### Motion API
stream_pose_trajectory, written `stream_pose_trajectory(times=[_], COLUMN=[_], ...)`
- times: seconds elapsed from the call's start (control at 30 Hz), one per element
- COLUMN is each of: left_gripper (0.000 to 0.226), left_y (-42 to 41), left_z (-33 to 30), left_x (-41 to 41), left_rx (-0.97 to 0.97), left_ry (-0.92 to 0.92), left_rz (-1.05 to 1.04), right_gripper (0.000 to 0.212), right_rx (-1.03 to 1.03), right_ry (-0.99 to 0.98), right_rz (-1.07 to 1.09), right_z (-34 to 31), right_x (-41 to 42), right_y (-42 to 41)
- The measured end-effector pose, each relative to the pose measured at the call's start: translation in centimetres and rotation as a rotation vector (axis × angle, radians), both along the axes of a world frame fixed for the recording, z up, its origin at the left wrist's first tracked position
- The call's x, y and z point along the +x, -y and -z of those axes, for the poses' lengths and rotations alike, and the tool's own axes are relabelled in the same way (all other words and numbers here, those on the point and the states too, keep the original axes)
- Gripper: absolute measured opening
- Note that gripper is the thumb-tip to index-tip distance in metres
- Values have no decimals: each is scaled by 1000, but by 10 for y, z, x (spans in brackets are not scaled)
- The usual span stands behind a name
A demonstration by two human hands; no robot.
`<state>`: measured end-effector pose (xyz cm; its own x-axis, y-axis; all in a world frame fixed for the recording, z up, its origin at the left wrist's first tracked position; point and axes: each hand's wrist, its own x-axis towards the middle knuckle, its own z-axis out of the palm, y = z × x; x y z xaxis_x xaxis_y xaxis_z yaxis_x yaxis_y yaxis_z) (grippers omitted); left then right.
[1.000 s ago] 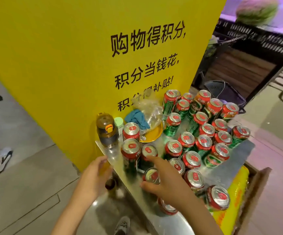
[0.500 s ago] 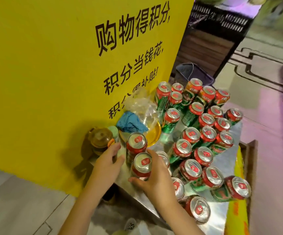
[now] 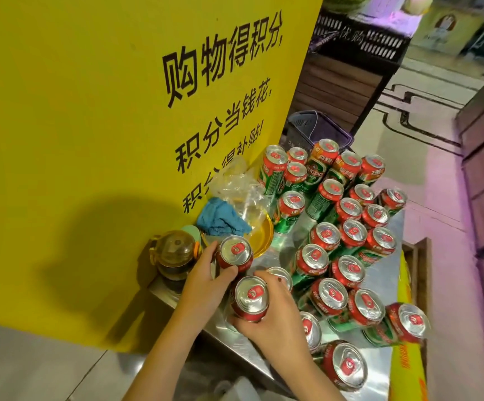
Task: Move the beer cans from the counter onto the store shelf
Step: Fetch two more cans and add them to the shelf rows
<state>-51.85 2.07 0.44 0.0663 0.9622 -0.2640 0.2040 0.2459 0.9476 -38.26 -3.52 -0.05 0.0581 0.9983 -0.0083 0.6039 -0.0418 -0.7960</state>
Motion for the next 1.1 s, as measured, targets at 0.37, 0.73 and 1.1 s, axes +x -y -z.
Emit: stream_pose_trajectory(times=[0.37,0.73,1.1], left_gripper=[75,64,57], left_y=[-6,37,131], left_z=[14,0,-70], left_x=[14,6,25], left_rx=[88,254,374], left_ry=[-67,-231,-106], left_rz=[-48,-136,-517], right_gripper=[68,72,70], right_rx=[-104,-92,-24], right_ry=[-168,-291,-528], right_rz=[-16,-23,-252], right_z=[-40,-51,-73], right_x=[19,39,83], right_y=[18,31,55])
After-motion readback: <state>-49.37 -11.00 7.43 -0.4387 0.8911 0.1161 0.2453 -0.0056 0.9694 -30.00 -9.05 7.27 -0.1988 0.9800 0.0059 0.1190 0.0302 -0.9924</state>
